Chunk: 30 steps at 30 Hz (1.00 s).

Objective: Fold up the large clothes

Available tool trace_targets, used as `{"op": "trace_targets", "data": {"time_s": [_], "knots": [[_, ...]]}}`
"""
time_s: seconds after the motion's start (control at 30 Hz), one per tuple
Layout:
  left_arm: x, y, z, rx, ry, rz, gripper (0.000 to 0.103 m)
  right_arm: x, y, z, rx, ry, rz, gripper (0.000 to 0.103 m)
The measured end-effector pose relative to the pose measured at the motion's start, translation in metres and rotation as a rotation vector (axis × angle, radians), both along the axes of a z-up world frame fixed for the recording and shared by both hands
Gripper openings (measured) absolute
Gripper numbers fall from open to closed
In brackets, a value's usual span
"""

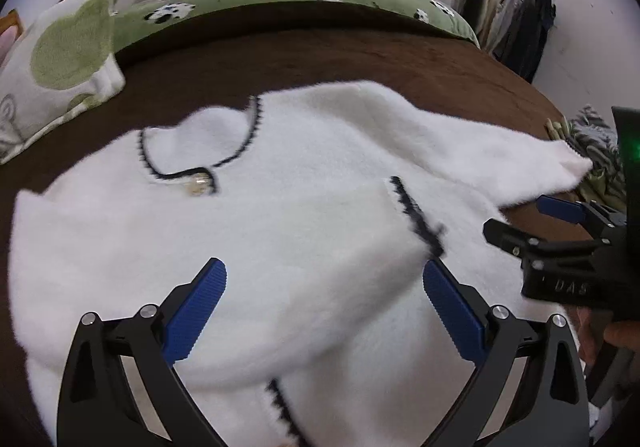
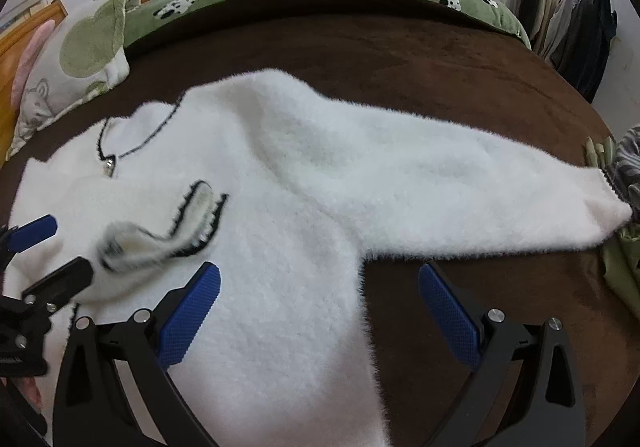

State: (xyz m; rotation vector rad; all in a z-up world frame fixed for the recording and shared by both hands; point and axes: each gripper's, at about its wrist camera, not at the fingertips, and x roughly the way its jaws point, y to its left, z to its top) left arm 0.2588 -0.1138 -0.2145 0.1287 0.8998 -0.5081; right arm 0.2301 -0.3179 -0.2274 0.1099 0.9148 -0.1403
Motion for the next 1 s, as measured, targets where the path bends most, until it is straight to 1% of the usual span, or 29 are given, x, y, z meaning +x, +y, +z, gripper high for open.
{"op": "trace_targets", "data": {"time_s": [0.07,0.13,0.23,0.3,0.33,0.43,0.53,0.6,0.67,0.73,0.8,0.9,1.0], "knots": [[0.0,0.016,0.009,-0.004,0.008,0.013,0.097,0.0,0.003,0.01,0.004,-0.007,0.009,0.097],[0.002,0.033,0.014,0.012,0.001,0.03,0.097,0.001,0.009,0.019,0.007,-0.018,0.021,0.097],[0.015,0.068,0.015,0.074,-0.021,0.109,0.097,0.008,0.027,0.029,0.02,-0.026,0.059,0.097],[0.025,0.087,0.01,0.114,-0.027,0.159,0.097,0.015,0.043,0.031,0.038,-0.03,0.079,0.097],[0.033,0.099,0.004,0.138,-0.017,0.189,0.097,0.019,0.05,0.031,0.043,-0.03,0.087,0.097],[0.047,0.126,-0.009,0.169,0.0,0.244,0.097,0.035,0.079,0.029,0.035,-0.02,0.123,0.097],[0.059,0.152,-0.022,0.166,0.013,0.3,0.097,0.051,0.108,0.032,0.038,-0.035,0.165,0.097],[0.069,0.168,-0.034,0.136,0.065,0.328,0.097,0.063,0.127,0.031,0.049,-0.033,0.195,0.097],[0.072,0.174,-0.041,0.106,0.085,0.326,0.097,0.072,0.139,0.026,0.048,-0.02,0.209,0.097],[0.071,0.174,-0.044,0.118,0.08,0.309,0.097,0.078,0.146,0.014,0.066,0.001,0.209,0.097],[0.071,0.171,-0.046,0.127,0.078,0.297,0.097,0.078,0.148,0.001,0.057,0.019,0.211,0.097],[0.073,0.173,-0.048,0.104,0.095,0.29,0.097,0.07,0.146,-0.02,0.012,0.061,0.219,0.097],[0.074,0.174,-0.049,0.094,0.103,0.28,0.097,0.054,0.137,-0.034,-0.013,0.063,0.238,0.096]]}}
